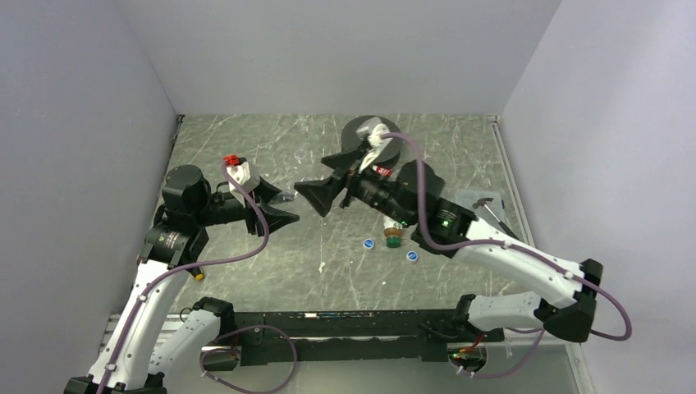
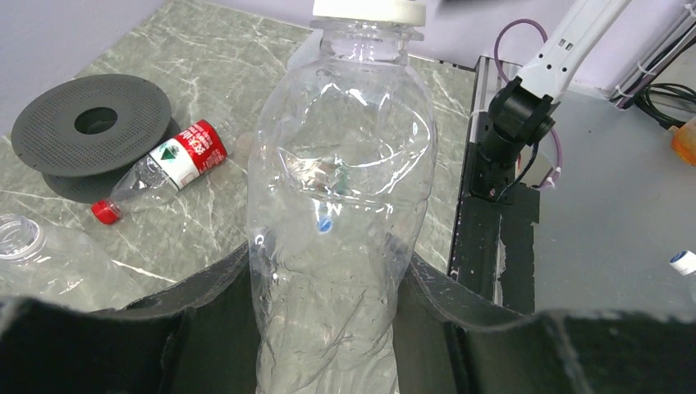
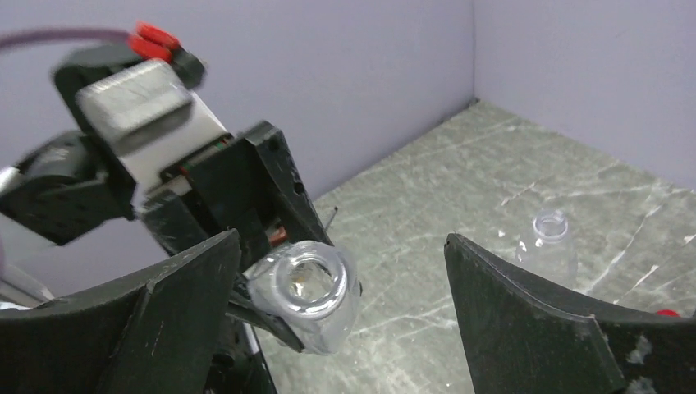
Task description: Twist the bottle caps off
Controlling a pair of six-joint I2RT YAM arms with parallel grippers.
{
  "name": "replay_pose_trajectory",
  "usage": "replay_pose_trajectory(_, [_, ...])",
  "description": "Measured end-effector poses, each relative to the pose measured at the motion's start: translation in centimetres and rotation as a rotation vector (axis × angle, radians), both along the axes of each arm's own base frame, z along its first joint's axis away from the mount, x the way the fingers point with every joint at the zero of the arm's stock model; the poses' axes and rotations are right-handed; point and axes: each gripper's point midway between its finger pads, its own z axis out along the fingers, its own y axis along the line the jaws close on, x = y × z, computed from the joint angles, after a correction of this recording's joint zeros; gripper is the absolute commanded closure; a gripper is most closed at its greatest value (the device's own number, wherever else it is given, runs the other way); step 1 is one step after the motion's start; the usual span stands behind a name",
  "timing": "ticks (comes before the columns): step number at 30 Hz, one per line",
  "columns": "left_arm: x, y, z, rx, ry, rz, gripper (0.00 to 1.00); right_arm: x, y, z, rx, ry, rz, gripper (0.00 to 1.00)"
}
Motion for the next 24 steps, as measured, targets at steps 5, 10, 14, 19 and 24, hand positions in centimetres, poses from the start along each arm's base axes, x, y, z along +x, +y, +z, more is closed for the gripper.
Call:
replay_pose_trajectory(5, [0.0,0.0,0.0,-0.001,0.003,-0.002,0.48,1.0,2.6,-3.3,-0.072,0.046,0.021,0.30])
replay_pose_trajectory(10, [0.1,0.1,-0.1,0.001,0.010,0.009,0.29,0.5,2.9,-2.7,-0.046,0.047,0.047,0.79])
replay_pose_trajectory(14, [0.2,0.1,-0.1,-0.003,0.022,0.016,0.01,0.9,2.7,-2.7,-0.045,0.051,0.029,0.88])
replay_pose_trajectory(19, [1.6,0.5,-0.6,0.025,0.064,0.085,0.01,2.3,1.9,-3.4,-0.084,0.045,-0.038,0.92])
replay_pose_trajectory(24, [3.0,1.7,-1.5,0.070,0.110,0.213,0.00,4.1,0.8,-4.7,-0.172,-0.011,-0.107,0.97])
